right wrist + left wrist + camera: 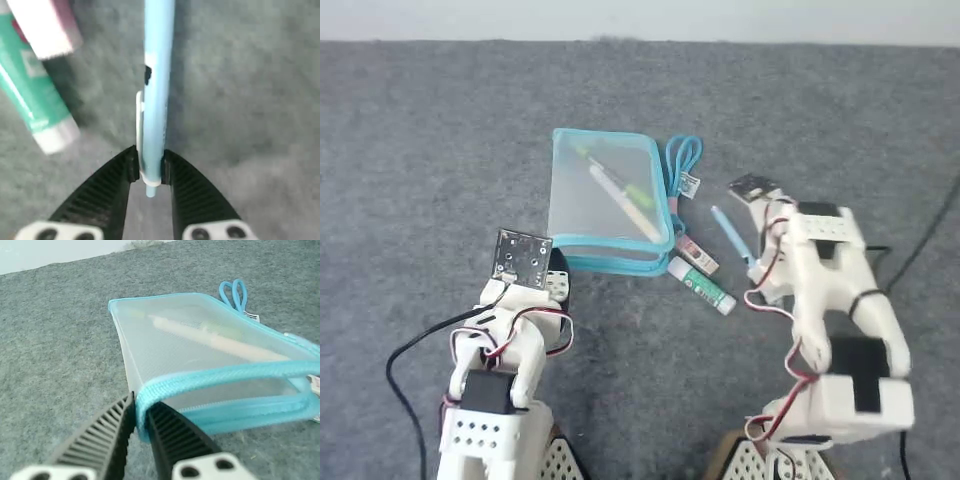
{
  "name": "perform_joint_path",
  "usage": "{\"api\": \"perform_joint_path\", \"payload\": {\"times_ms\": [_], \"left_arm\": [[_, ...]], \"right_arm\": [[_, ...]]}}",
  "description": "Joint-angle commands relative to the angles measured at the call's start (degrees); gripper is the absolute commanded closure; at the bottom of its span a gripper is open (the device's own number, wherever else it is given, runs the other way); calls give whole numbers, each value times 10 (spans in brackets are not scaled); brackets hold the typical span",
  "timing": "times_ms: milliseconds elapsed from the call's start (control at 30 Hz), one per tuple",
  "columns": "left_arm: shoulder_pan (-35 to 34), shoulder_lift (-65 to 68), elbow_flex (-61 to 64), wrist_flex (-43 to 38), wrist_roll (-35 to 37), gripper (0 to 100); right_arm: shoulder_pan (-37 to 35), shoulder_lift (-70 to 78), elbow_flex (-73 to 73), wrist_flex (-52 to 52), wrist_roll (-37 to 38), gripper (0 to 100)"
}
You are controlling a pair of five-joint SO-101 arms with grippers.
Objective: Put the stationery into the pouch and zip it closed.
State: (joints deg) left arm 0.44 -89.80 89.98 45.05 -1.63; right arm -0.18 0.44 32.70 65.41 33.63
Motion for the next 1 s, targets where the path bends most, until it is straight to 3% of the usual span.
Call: {"api": "perform_joint_path", "payload": {"times_ms": [0,300,533,733,967], "left_arm": [[4,-11,-18,-11,7,988],[4,-11,-18,-11,7,988],[4,-11,-18,-11,7,988],[4,-11,-18,-11,7,988],[4,-11,-18,-11,7,988]], "right_arm": [[23,-97,-24,58,-9,969],[1,-347,-24,203,-9,991],[-153,-528,-21,319,-9,990],[-262,-517,-21,352,-9,990],[-283,-415,-23,330,-8,990]]}}
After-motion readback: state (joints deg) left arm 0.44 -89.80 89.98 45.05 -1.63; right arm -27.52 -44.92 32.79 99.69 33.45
